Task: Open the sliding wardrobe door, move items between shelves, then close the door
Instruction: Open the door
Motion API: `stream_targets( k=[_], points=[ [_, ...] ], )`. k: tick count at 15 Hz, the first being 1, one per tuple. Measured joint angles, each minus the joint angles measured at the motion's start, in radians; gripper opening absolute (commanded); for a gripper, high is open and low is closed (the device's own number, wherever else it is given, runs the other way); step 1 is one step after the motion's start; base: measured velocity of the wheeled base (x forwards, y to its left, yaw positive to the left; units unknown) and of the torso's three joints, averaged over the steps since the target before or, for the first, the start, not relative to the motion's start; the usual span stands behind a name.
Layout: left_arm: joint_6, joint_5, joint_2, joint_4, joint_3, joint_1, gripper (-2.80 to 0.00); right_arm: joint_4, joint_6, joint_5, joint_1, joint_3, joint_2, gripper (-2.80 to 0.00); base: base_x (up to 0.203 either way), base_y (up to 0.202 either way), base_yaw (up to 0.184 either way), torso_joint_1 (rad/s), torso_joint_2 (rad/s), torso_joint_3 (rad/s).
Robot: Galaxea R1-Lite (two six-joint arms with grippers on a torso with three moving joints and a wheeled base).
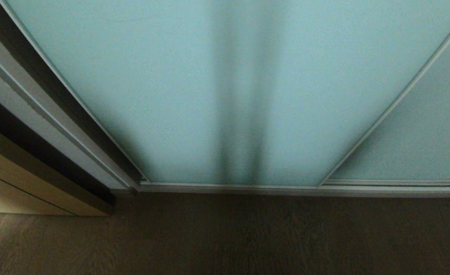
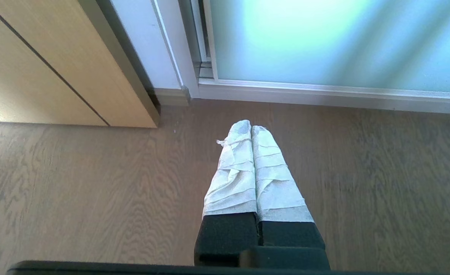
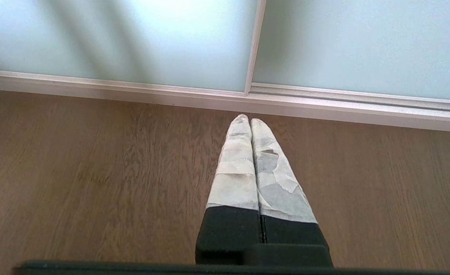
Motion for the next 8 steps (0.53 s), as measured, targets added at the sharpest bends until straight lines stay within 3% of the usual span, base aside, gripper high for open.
stream_targets(
  k=[8],
  points=[
    [0.000, 0.000, 0.000, 0.001, 0.000, 0.001, -2.80, 0.000, 0.000, 0.000, 0.000, 0.000, 0.000, -2.80, 0.000, 0.000, 0.000, 0.001, 0.00, 0.024]
  ],
)
